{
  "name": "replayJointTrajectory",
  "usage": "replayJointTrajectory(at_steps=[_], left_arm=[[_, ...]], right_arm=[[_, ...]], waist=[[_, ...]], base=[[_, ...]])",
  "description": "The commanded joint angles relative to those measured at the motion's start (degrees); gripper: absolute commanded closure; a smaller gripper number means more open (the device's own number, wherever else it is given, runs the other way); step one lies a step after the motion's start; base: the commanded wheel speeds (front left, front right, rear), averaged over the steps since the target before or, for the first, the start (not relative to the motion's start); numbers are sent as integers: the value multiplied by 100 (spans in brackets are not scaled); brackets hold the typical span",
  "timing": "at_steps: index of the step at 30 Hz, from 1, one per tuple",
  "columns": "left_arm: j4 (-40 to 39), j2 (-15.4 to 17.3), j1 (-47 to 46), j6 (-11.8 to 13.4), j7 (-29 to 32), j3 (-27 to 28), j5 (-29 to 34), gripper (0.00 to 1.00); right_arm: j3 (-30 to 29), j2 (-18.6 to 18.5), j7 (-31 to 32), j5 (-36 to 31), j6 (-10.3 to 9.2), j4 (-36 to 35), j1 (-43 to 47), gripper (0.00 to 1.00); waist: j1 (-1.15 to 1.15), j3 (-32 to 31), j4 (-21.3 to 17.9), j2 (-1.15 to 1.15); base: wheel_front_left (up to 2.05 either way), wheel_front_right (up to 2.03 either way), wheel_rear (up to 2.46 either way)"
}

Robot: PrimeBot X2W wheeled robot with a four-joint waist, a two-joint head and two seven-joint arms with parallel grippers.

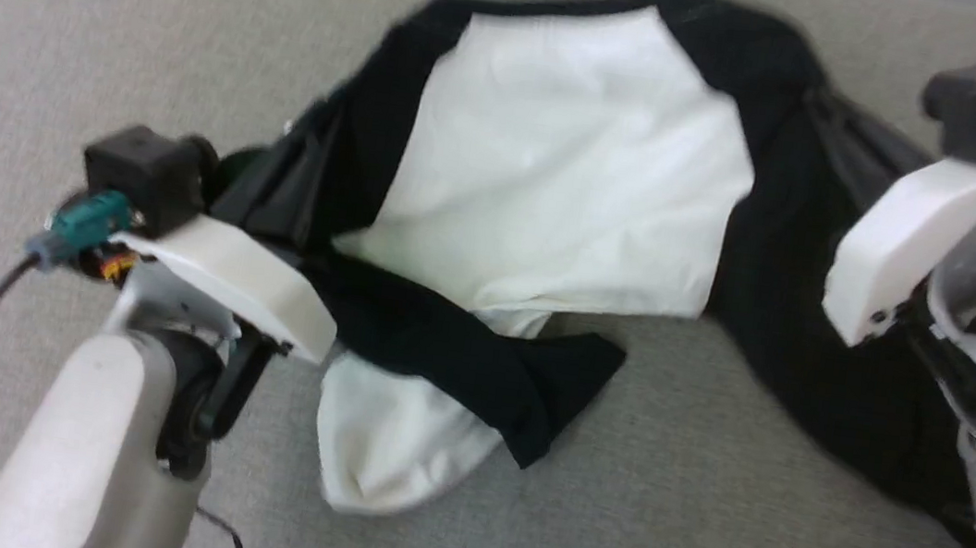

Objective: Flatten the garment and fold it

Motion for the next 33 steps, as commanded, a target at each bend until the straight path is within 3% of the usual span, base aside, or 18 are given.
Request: replayJointTrajectory(at_steps=[1, 9, 18, 26, 33], left_arm=[[-167, 43, -226, 26, -34, 24, 86, 100], [-434, 351, -1404, -85, 447, 113, 160, 100], [419, 775, -3177, -390, 1218, 66, 143, 100], [1402, 697, -4002, -481, 1774, -67, -145, 100], [1795, 653, -4176, -523, 1987, -184, -301, 100]], right_arm=[[-93, 25, -195, -91, -4, -58, -136, 100], [-314, 68, -743, -347, -4, 2, -993, 100], [195, -180, -1007, -380, -4, 741, -2613, 100], [726, -370, -1152, -196, -4, 1667, -3487, 100], [1143, -405, -1084, 25, -4, 2063, -3767, 100]], waist=[[0, -474, -318, 0], [0, -1172, -754, 0], [0, -1739, -1239, 0], [0, -2106, -1475, 0], [0, -2165, -1607, 0]], base=[[0, 0, 0], [0, 0, 0], [0, 0, 0], [0, 0, 0], [0, 0, 0]])
